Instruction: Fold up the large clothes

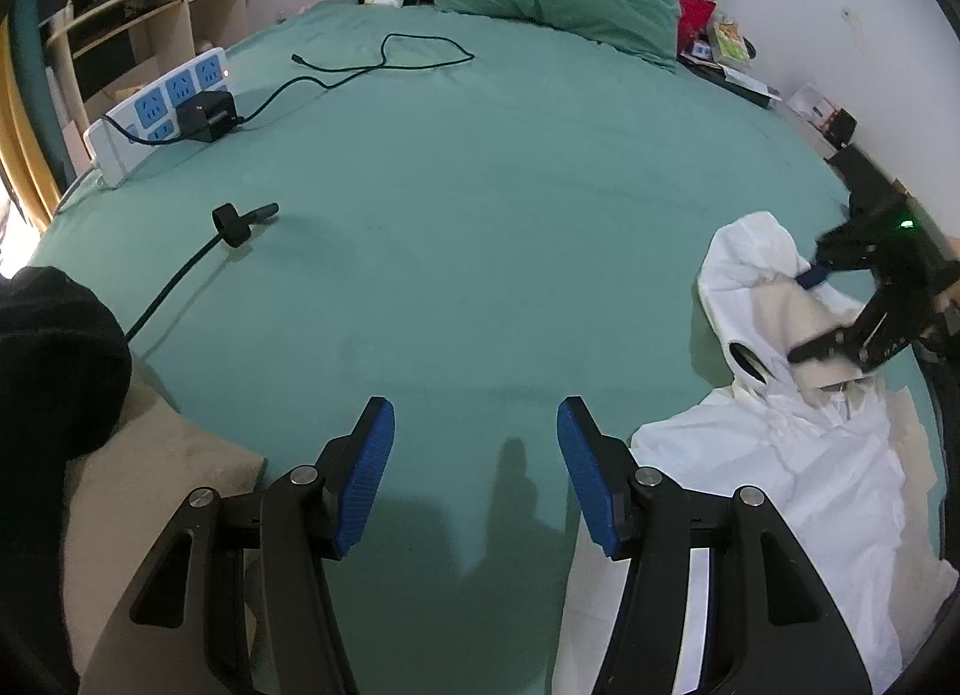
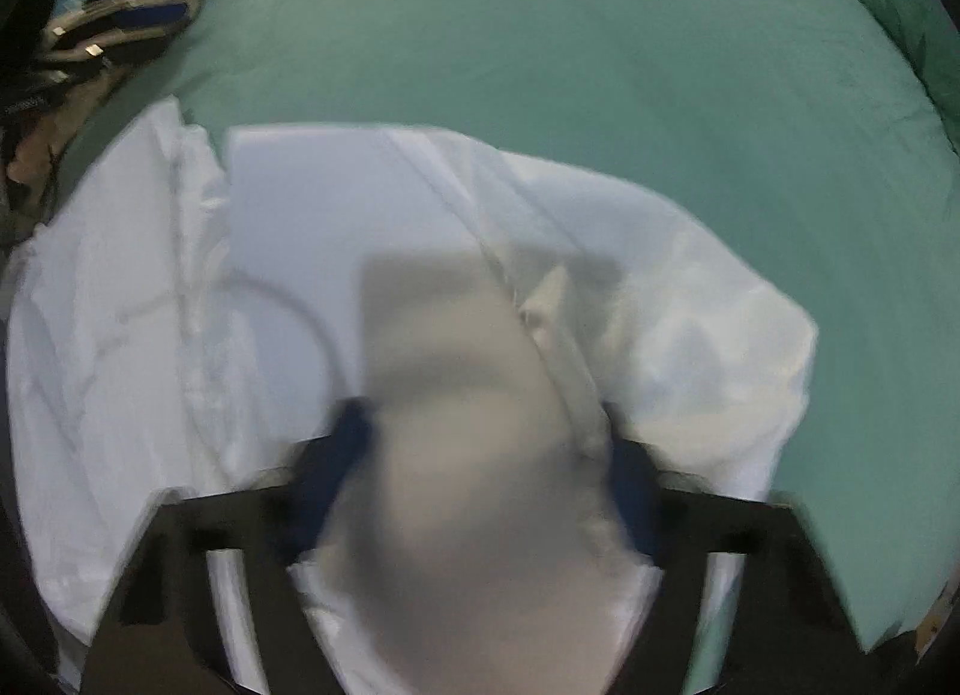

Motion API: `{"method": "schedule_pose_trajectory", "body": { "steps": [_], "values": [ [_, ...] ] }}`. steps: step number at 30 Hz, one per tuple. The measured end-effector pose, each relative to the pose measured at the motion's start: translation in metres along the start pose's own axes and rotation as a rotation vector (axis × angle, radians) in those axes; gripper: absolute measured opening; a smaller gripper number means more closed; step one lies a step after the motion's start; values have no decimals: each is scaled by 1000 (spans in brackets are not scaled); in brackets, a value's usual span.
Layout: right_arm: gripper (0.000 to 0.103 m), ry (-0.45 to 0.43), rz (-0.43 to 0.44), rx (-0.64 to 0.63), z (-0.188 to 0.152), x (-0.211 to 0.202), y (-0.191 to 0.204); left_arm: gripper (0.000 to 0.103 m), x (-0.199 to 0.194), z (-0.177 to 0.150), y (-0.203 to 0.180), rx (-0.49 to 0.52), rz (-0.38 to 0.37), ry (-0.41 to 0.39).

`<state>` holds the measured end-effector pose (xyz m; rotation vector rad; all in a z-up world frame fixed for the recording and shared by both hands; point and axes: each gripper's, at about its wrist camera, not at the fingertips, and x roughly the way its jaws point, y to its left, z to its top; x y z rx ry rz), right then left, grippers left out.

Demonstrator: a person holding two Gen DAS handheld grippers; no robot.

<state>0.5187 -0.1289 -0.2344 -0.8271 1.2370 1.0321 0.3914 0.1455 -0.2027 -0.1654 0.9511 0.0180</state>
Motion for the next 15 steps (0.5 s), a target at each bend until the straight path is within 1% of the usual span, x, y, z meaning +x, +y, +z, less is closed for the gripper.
{"method": "schedule_pose_trajectory", "body": {
  "steps": [1,2,3,4,7,9,10,11,12,13,15],
  "values": [
    [42,-22,-51,-21,-1,-5,9,60,-1,0,0,-8,-8,4],
    [32,-40,-130,-55,-3,-10,26,60,-1,0,0,-13,-15,5],
    [31,-57,-194,-82,-4,-13,41,60,-2,0,0,-17,-23,3],
    [29,-77,-310,-108,-7,-15,59,60,-4,1,-1,-19,-29,-2],
    [27,-148,-627,-201,-23,-14,118,60,-13,2,-5,-13,-37,-26],
    [27,-172,-818,-255,-32,-7,152,60,-19,3,-8,-15,-50,-40],
    [27,-175,-942,-271,-39,1,172,60,-23,3,-11,-17,-60,-48],
    [27,-176,-1024,-285,-45,7,185,60,-25,3,-13,-17,-68,-51],
    [27,-193,-1085,-295,-52,13,197,60,-28,3,-16,-17,-79,-56],
    [27,-204,-1120,-292,-63,19,208,60,-29,3,-18,-15,-86,-58],
    [29,-205,-1123,-299,-77,31,223,60,-34,2,-26,-9,-106,-65]
  ]
}}
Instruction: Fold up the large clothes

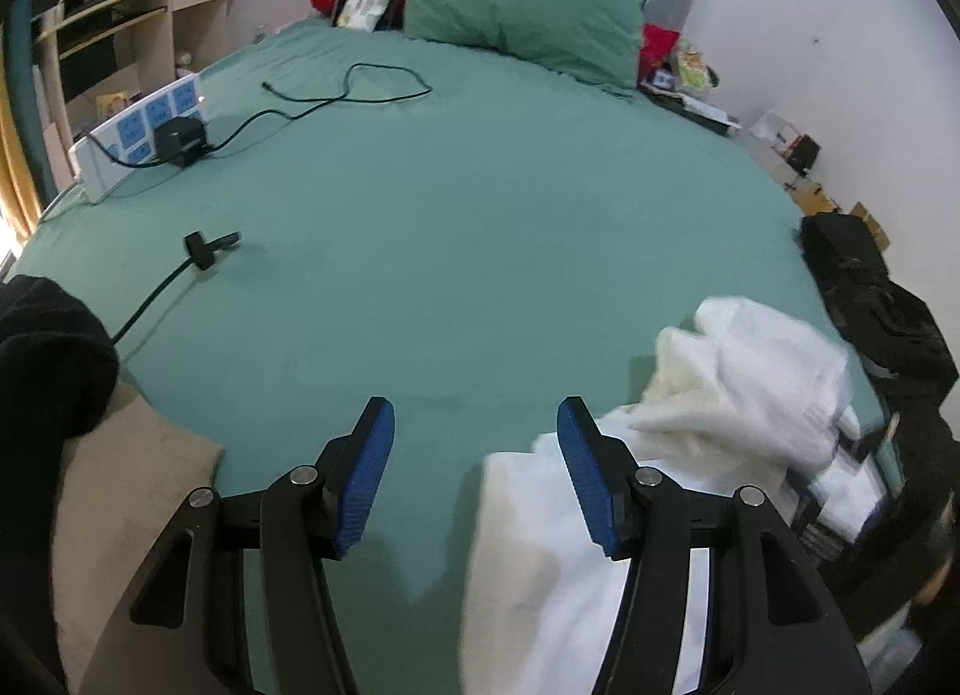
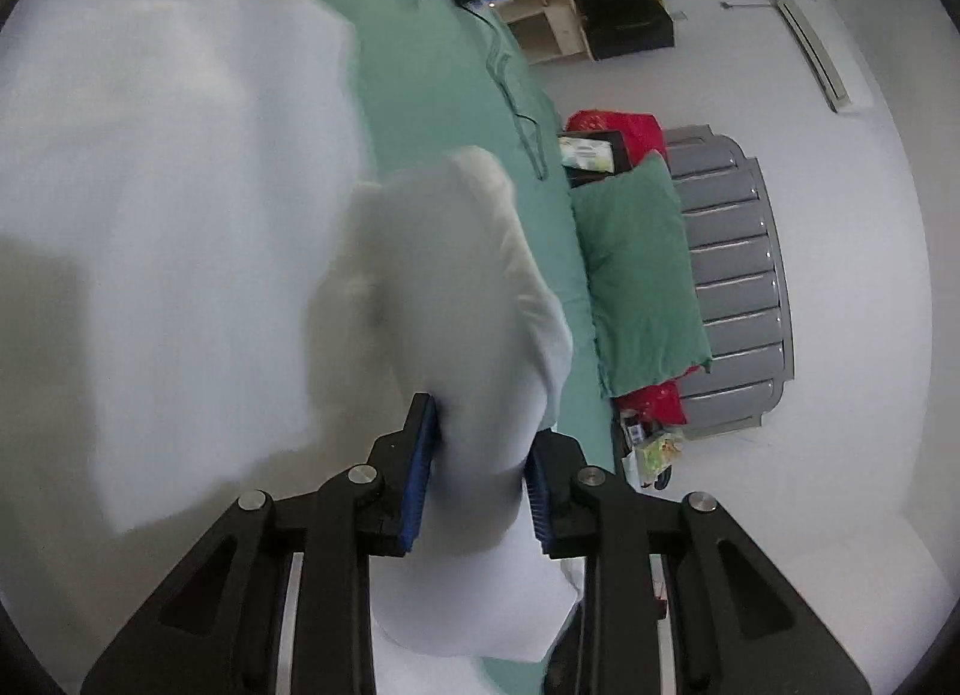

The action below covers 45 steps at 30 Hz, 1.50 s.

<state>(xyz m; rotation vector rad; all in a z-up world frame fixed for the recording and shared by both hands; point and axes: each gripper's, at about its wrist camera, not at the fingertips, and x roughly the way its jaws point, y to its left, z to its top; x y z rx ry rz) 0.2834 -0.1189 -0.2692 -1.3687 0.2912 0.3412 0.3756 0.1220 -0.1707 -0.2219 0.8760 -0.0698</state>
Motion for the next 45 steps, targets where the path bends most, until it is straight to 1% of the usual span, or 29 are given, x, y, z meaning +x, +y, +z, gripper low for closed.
{"method": "schedule_pose_trajectory", "body": {
  "steps": [3,4,6,7,8,9,13,15,17,19,20,21,22,23,25,27,29,30,31,32,34,35,37,38,39,40,41,42,45],
  "values": [
    [30,-6,-14,34,-3,-22,18,60,-4,-2,-13,6,-38,-12],
    [30,-2,3,64,-3,-29,20,60,-5,-2,-17,10,-55,-14],
    [38,11,58,119,1,-40,19,60,-4,-4,-29,22,-86,-12],
    [39,23,78,140,1,-43,20,60,-4,-5,-36,30,-101,-14],
    [41,40,88,161,-1,-47,21,60,-5,-7,-41,36,-117,-17],
    [45,52,101,181,-9,-49,20,60,-4,-9,-48,46,-134,-14],
    [46,95,208,291,-25,-64,13,60,6,-22,-73,107,-173,21],
    [46,105,209,337,-29,-71,5,60,15,-30,-87,142,-184,54],
    [46,109,206,428,-43,-75,-14,60,25,-40,-97,172,-198,97],
    [46,104,173,513,-50,-72,-41,60,32,-48,-106,204,-185,128],
    [46,102,133,575,-57,-72,-63,60,35,-52,-110,221,-173,137],
    [46,102,101,609,-63,-75,-73,60,35,-54,-112,227,-167,140],
    [46,105,57,653,-69,-70,-93,60,36,-56,-114,231,-165,147],
    [46,110,34,693,-73,-62,-111,60,37,-57,-114,233,-168,154],
    [46,136,39,789,-83,-37,-141,60,40,-59,-115,240,-169,169],
    [46,162,104,903,-92,-6,-165,60,41,-62,-118,255,-165,173],
    [46,206,154,979,-96,29,-188,60,41,-62,-119,252,-163,173],
    [47,226,177,991,-94,36,-191,60,41,-61,-119,249,-164,171],
    [48,265,227,971,-90,51,-194,60,40,-58,-117,249,-165,168],
    [48,306,286,940,-84,71,-195,60,38,-55,-116,249,-162,156],
    [48,343,371,884,-74,89,-187,60,32,-57,-113,248,-156,137],
    [48,389,390,832,-72,102,-182,60,30,-55,-110,244,-153,129],
    [48,488,396,766,-79,110,-165,60,25,-52,-106,227,-151,115],
    [48,503,417,755,-84,107,-156,60,23,-51,-104,220,-152,109],
    [48,508,423,755,-88,94,-141,60,21,-49,-104,214,-154,101],
    [48,519,406,757,-95,80,-131,60,18,-48,-102,207,-156,91],
    [48,537,367,767,-106,67,-124,60,16,-47,-102,200,-160,79],
    [48,545,358,789,-112,60,-123,60,12,-47,-103,189,-166,67],
    [48,582,411,966,-146,33,-110,60,3,-47,-107,159,-210,48]
  ]
}}
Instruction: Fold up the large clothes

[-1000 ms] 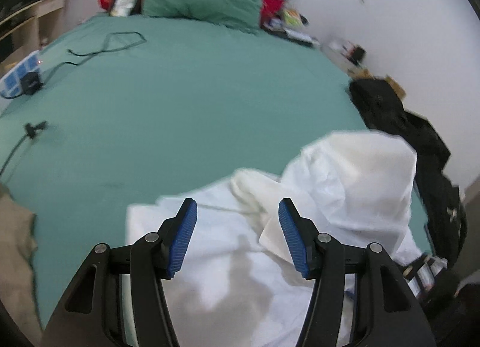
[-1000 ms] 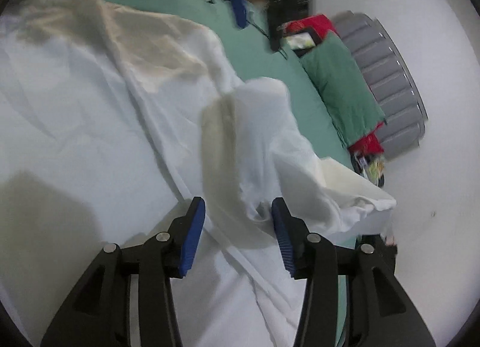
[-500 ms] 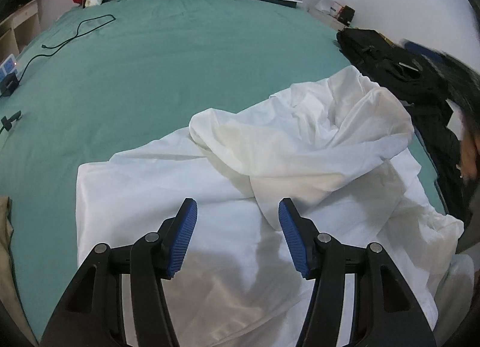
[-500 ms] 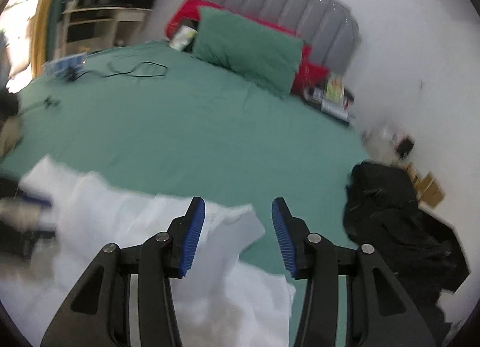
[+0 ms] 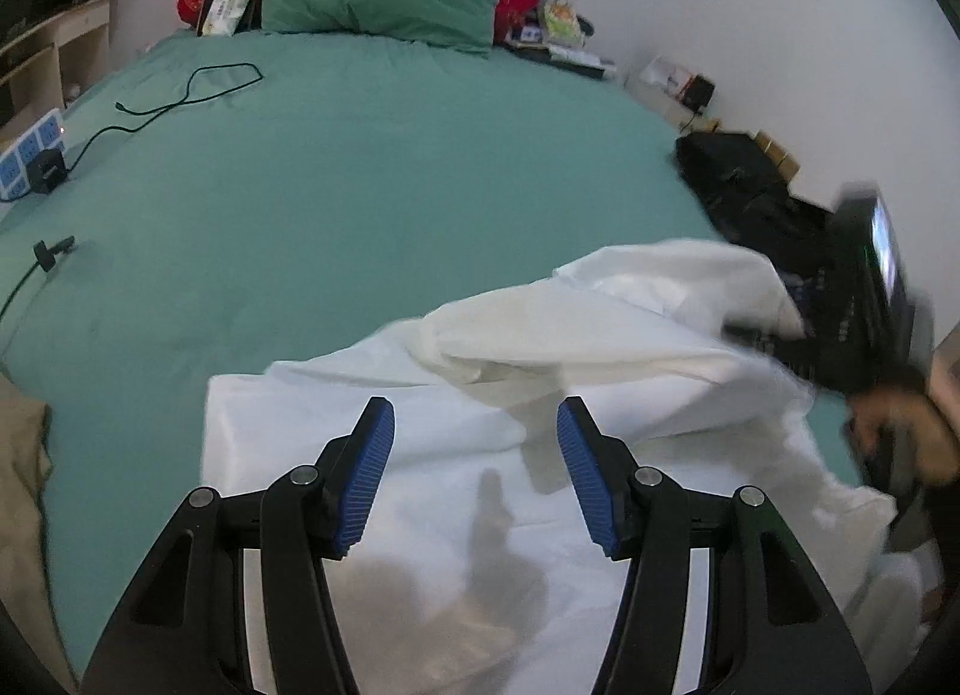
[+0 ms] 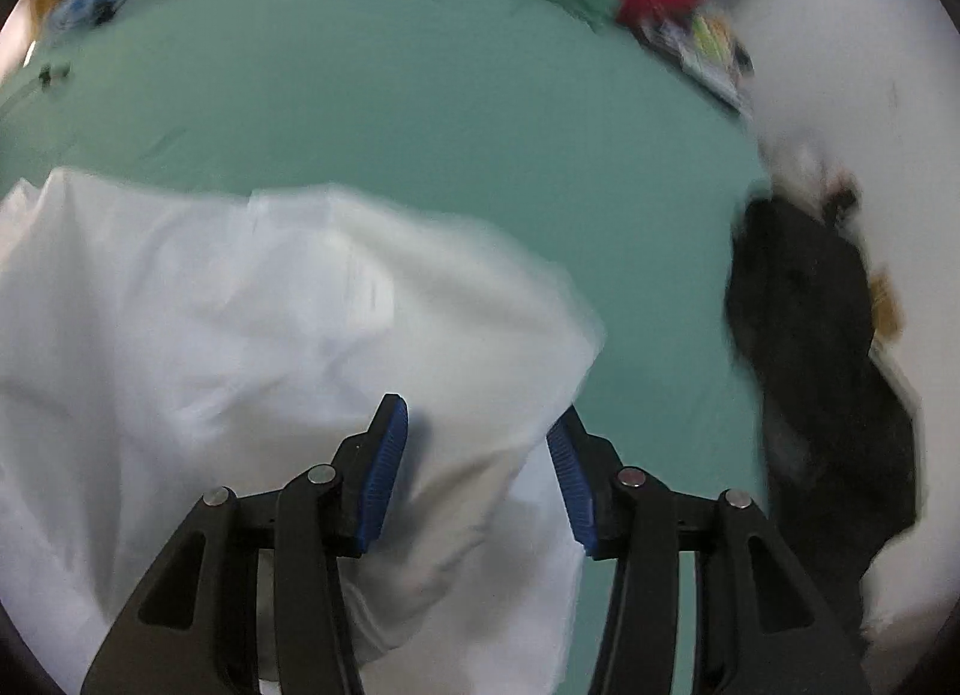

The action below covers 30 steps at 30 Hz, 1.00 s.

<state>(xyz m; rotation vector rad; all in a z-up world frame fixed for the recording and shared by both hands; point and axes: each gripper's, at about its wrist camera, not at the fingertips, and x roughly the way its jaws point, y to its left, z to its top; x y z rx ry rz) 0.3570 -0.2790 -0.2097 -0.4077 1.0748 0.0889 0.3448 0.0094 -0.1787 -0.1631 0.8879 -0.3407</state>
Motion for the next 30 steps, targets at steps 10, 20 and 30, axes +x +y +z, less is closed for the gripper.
{"method": "schedule_pose_trajectory", "body": {
  "steps": [10,20,30],
  "values": [
    [12,-31,409,545,-107,-8,-11,60,-22,-22,-38,58,-66,-4],
    [6,-321,871,998,-128,-9,-7,60,-18,-26,-19,0,-69,7],
    [37,-51,694,843,-149,-8,6,41,21,-42,-4,65,100,115]
  ]
}}
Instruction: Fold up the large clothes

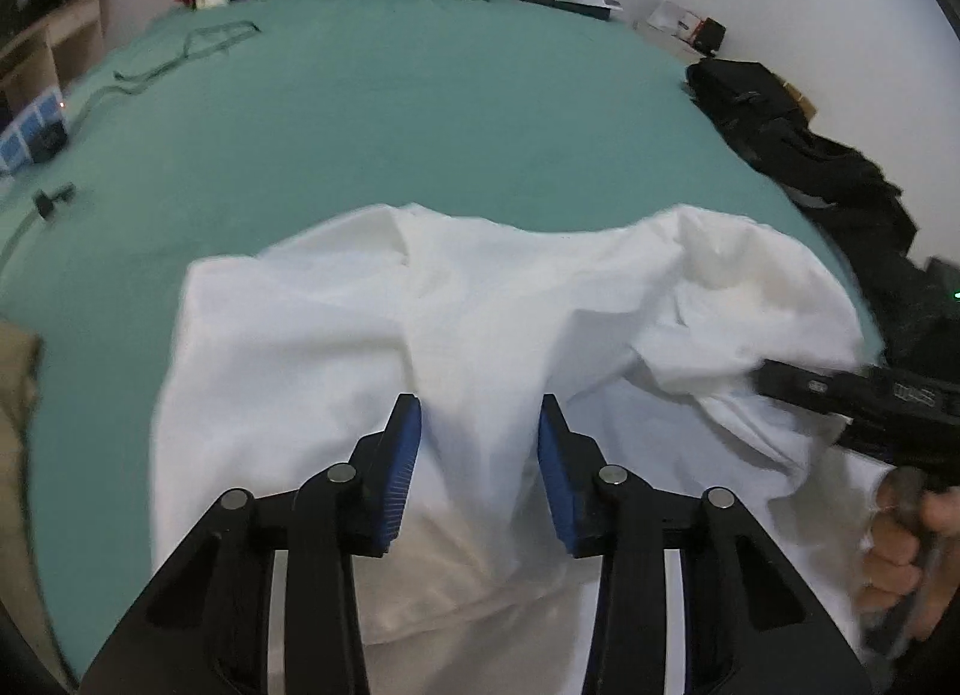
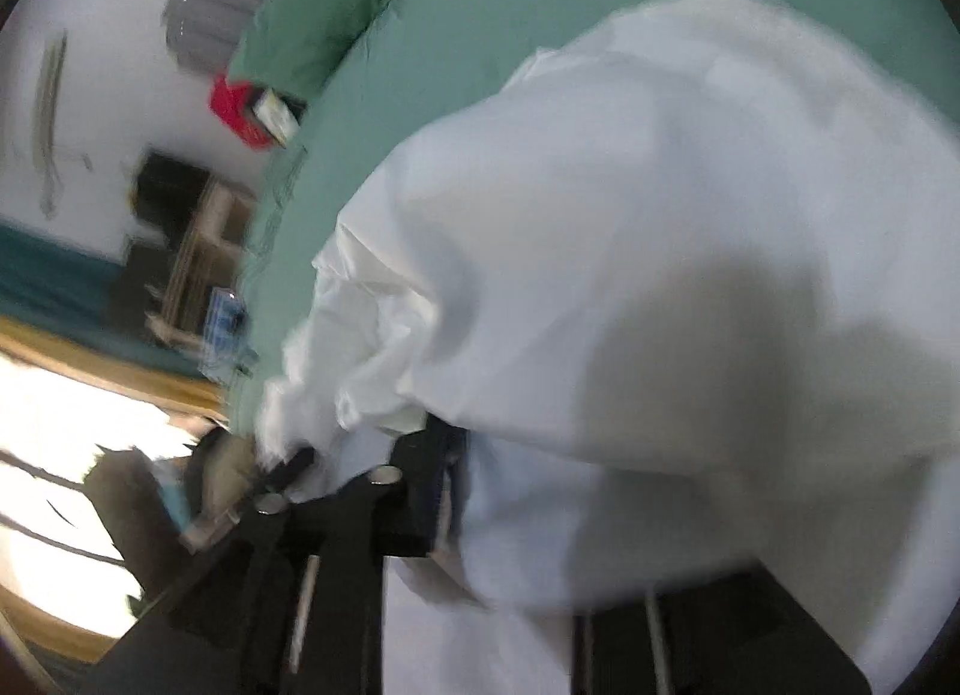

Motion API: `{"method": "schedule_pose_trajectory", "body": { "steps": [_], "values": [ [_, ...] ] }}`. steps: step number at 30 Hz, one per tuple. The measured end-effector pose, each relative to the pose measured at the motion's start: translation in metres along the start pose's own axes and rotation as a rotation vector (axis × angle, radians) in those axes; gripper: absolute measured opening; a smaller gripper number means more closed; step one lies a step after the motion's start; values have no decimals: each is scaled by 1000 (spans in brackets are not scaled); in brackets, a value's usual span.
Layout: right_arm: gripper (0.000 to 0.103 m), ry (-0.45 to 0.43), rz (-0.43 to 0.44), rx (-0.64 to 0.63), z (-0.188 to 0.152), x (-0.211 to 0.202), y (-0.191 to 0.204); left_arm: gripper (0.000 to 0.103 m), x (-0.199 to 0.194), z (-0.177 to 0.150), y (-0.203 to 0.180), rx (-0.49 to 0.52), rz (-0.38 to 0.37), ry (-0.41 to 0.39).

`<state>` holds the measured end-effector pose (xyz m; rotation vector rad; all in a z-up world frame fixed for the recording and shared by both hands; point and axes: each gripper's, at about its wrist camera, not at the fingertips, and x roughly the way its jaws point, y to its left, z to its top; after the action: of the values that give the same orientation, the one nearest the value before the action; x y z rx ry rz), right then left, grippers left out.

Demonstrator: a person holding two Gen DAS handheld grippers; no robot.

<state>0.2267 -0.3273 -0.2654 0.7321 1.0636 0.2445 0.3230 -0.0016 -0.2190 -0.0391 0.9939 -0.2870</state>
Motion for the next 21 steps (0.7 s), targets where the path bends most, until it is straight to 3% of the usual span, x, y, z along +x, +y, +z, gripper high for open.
{"method": "schedule_pose_trajectory", "body": {
  "steps": [2,5,7,8,9,11,13,15,19,21],
  "values": [
    [47,-3,-145,-112,-4,-20,7,41,-2,0,5,-14,0,17],
    [47,-64,-330,-268,-4,-51,17,42,-10,-4,9,-24,0,32],
    [47,-176,-506,-378,-9,-74,29,42,-18,-7,6,-10,15,23],
    [47,-230,-542,-424,-7,-81,38,42,-22,-7,6,-12,14,19],
    [47,-272,-546,-475,-3,-84,51,42,-25,-6,8,-19,8,12],
    [47,-272,-510,-563,8,-70,75,42,-34,-3,8,-30,-21,-20],
    [47,-186,-416,-630,22,-36,90,48,-41,2,7,-31,-39,-64],
    [47,-118,-381,-640,31,-5,98,53,-41,6,5,-33,-41,-79],
    [47,23,-423,-600,31,37,82,53,-21,3,11,-28,-1,-8],
    [53,-2,-429,-629,22,31,84,53,-8,-2,17,-31,0,43]
  ]
}}
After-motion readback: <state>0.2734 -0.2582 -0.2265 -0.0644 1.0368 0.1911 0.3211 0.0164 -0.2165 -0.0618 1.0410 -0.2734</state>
